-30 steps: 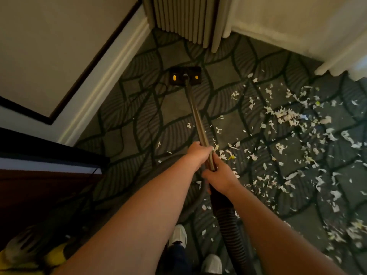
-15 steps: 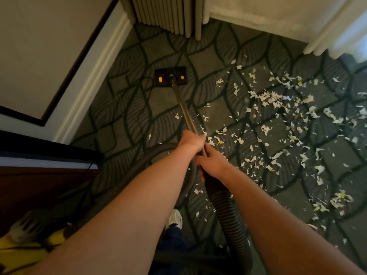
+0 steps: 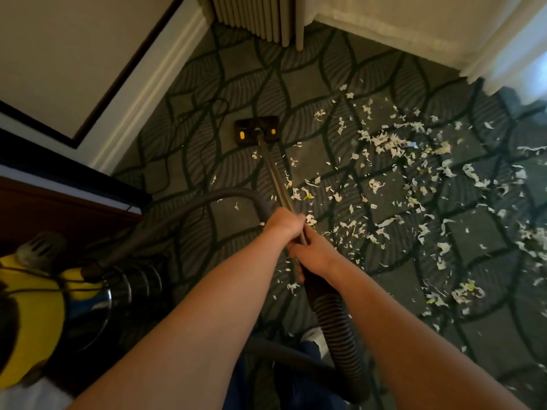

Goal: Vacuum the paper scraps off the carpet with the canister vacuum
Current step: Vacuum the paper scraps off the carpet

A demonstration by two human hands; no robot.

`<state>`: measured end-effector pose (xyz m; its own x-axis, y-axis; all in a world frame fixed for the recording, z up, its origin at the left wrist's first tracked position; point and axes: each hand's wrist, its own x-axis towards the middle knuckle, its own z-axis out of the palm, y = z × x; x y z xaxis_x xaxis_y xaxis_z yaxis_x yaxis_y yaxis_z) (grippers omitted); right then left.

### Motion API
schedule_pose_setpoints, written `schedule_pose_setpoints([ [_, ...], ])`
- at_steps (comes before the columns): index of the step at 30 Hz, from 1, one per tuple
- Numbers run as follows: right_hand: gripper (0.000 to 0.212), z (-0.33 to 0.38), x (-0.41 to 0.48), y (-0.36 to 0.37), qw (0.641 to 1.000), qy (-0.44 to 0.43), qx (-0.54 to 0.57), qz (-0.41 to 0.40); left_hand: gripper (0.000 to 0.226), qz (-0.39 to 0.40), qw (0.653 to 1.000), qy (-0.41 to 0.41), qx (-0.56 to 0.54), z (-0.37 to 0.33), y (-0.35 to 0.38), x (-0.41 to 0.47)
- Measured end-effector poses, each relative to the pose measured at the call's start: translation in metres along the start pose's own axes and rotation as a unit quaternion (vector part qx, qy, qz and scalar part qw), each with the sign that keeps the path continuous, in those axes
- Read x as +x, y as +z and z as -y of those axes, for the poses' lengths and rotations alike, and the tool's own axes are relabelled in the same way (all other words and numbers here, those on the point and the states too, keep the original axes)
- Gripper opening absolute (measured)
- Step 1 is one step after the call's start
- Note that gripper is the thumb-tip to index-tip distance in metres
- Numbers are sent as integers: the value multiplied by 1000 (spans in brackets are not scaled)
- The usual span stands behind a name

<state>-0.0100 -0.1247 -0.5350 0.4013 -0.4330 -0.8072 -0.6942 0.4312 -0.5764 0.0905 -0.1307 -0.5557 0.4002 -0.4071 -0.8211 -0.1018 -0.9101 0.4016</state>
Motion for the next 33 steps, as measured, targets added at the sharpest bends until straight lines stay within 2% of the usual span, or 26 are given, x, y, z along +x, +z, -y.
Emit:
schedule_pose_setpoints([
  [3, 55, -7, -22, -10, 1000, 17, 6, 12, 20, -5, 1000, -6, 2, 0, 13, -21],
  [8, 55, -13, -50, -21, 999, 35, -11, 22, 31, 11, 1000, -16, -12, 0, 25, -54],
  [15, 45, -15, -80, -20, 997, 52, -49, 22, 34, 29, 999, -31, -10, 2, 28, -85],
  [21, 58, -14, -101, -17, 995, 53, -82, 22, 38, 52, 997, -52, -31, 8, 29, -97],
  [29, 58, -24, -119, -39, 994, 41, -95, 44, 43, 14, 996, -61, -57, 7, 57, -120],
  [31, 53, -32, -123, -49, 994, 27, -93, 55, 43, 10, 994, -65, -81, 3, 69, -128],
  [33, 44, -38, -126, -63, 992, 48, -90, 71, 43, 4, 992, -68, -108, -2, 80, -135],
])
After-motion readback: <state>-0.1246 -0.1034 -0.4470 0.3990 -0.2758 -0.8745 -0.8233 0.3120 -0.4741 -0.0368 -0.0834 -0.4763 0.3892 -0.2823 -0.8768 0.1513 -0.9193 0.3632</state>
